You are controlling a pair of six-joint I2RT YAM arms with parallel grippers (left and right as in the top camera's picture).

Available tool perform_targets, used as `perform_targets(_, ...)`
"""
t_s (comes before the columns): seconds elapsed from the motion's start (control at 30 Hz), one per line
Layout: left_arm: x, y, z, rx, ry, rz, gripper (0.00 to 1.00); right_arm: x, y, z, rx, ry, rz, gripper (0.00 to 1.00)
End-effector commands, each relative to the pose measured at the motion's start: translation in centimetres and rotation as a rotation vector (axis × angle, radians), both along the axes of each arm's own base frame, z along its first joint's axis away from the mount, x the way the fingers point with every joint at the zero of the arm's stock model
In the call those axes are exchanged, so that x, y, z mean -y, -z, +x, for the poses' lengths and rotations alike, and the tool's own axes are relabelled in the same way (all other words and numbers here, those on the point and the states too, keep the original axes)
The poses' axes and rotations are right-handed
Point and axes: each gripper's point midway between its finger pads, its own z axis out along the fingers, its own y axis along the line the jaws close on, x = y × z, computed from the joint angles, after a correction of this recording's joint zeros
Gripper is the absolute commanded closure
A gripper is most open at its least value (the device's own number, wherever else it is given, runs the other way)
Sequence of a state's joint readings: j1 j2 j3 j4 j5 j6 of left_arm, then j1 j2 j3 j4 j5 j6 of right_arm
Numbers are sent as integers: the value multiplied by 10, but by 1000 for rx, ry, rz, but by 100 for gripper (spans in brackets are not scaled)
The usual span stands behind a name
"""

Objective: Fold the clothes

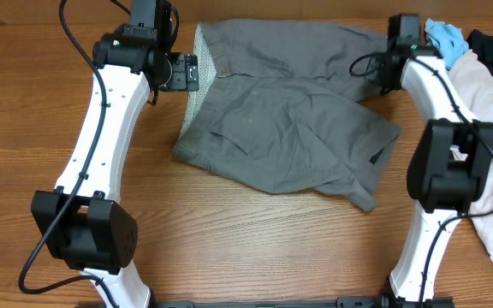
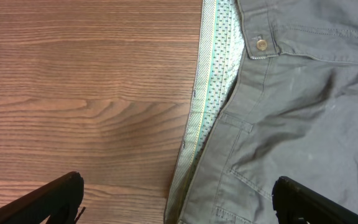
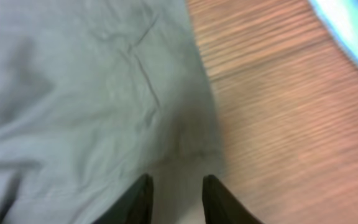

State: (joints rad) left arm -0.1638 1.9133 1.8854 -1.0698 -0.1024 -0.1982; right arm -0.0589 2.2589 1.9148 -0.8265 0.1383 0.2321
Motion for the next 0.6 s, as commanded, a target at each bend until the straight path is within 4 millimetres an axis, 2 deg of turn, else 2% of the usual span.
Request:
perform_targets(0.0, -3, 1, 1, -1, 13, 21, 0, 4, -103, -4, 152, 64, 13, 63)
perform_targets(0.07, -3, 1, 1, -1, 13, 21, 0, 5, -115, -27, 108, 90, 31, 62)
perform_targets(0.13, -3, 1, 1, -1, 13, 21, 0, 4, -118, -48, 48, 93, 45, 62)
perform_targets(0.2, -3, 1, 1, -1, 13, 21, 0, 6, -114, -69, -32, 103, 47, 61)
perform_targets(0.27, -3, 1, 1, -1, 13, 21, 0, 9, -108, -87, -108, 109, 48, 54)
perform_targets(0.4, -3, 1, 1, -1, 13, 21, 0, 18, -101, -109, -195, 136, 54, 46)
perform_targets(0.53, -3, 1, 1, -1, 13, 21, 0, 27, -99, -118, -224, 162, 59, 0)
perform_targets(0.57, -3, 1, 1, -1, 13, 21, 0, 29, -99, -121, -234, 166, 60, 0)
